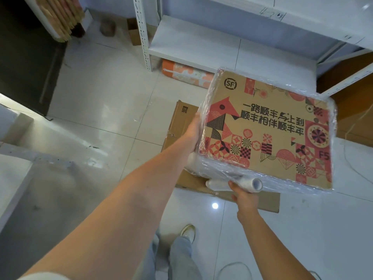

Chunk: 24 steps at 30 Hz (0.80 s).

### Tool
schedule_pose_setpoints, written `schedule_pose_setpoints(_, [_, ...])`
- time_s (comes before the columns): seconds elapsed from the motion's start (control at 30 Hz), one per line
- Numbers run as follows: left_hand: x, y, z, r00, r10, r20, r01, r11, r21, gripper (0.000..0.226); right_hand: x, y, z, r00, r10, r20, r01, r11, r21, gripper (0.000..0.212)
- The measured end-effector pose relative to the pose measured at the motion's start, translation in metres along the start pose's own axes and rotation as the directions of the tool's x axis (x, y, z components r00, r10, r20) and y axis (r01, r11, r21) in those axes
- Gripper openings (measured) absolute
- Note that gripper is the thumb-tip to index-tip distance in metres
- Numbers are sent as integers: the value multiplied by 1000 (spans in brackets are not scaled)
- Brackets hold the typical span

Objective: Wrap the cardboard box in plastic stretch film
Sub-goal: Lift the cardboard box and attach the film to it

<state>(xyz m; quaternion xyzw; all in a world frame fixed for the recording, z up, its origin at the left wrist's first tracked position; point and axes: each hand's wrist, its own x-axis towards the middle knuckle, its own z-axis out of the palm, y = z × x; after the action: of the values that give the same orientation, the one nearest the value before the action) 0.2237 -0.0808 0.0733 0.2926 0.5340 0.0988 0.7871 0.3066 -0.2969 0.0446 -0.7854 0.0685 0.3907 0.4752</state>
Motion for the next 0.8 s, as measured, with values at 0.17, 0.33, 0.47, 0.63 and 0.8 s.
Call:
schedule_pose_setpoints(0.17, [20, 2, -4, 992, -13, 125, -15, 976, 219, 87, -3, -5, -3, 998, -24, 51, 25, 1000, -15, 25])
schedule_pose_setpoints(0.33, [21, -3, -22, 986, -6, 165, -5, 998, 66, 100, -1, -6, -3, 997, -42, 63, 46, 997, -56, 27])
schedule_pose_setpoints(0.47, [28, -39, -56, 961, -111, -255, 71, 985, -159, 96, 0, -7, -1, 999, -32, 39, 34, 997, -64, 35])
schedule_pose_setpoints(0.63, [36, -99, -51, 945, -146, -292, 136, 989, -52, 73, -2, -6, 0, 996, -61, 65, 64, 997, -33, 34])
schedule_pose_setpoints(0.8, [51, -97, -30, 980, -183, -83, 175, 980, -100, 69, 5, -3, -2, 991, -94, 91, 97, 995, -28, 36])
